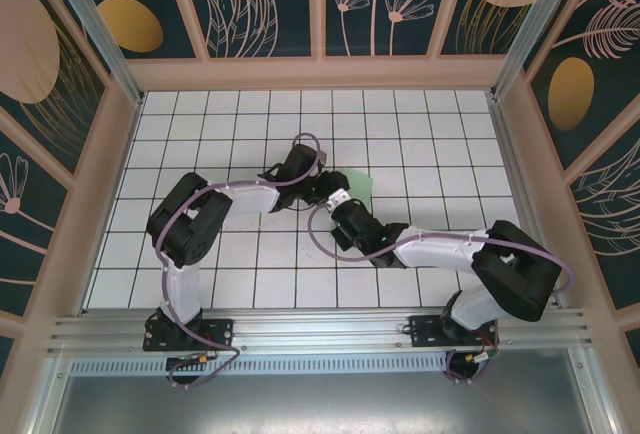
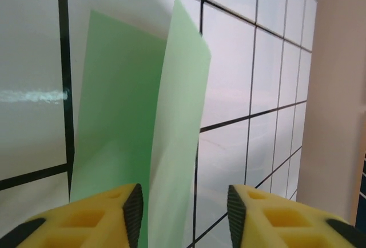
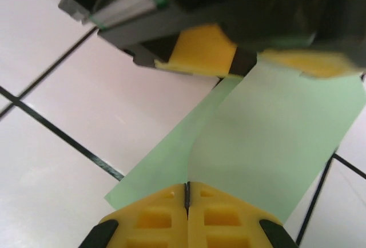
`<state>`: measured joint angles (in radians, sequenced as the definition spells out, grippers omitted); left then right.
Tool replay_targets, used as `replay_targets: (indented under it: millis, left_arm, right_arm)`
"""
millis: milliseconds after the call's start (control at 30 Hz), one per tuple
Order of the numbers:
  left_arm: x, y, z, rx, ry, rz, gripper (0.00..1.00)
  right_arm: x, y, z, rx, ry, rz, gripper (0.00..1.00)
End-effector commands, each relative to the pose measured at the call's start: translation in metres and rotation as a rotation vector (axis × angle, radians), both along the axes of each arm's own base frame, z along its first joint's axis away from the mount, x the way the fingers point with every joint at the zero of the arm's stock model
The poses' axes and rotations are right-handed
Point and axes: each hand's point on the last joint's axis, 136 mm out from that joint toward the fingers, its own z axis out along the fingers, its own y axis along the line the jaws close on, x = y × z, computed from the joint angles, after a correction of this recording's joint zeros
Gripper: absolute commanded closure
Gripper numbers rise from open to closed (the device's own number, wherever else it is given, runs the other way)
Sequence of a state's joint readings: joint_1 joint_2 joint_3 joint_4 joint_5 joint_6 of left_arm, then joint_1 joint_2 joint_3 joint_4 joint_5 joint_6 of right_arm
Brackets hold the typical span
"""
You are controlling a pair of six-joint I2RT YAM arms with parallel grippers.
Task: Fold a paper plane with a square sheet of paper (pick it up from the middle)
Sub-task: Fold the triangle a second time at the center of the table.
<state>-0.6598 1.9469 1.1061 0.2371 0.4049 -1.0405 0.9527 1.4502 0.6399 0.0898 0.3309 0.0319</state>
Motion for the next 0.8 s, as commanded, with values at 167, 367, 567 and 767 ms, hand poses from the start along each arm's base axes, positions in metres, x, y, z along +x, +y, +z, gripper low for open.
replay_targets:
  millis: [167, 367, 567, 767]
  left_arm:
    - [0.015, 0.059, 0.029, 0.059, -0.101, 0.155, 0.46]
    - [0.014, 0.066, 0.039, 0.082, -0.139, 0.159, 0.46]
    - [0.012, 0.062, 0.034, 0.083, -0.136, 0.124, 0.49]
    - [0.008, 0.059, 0.026, 0.099, -0.126, 0.079, 0.51]
  right_arm:
    - [-0.016, 0.044, 0.037, 0.355, 0.189, 0.175, 1.00]
    - [-0.017, 0.049, 0.046, 0.478, 0.266, 0.216, 1.00]
    - [-0.014, 0.039, 0.045, 0.600, 0.359, 0.221, 1.00]
    - [-0.006, 0.025, 0.031, 0.690, 0.466, 0.182, 1.00]
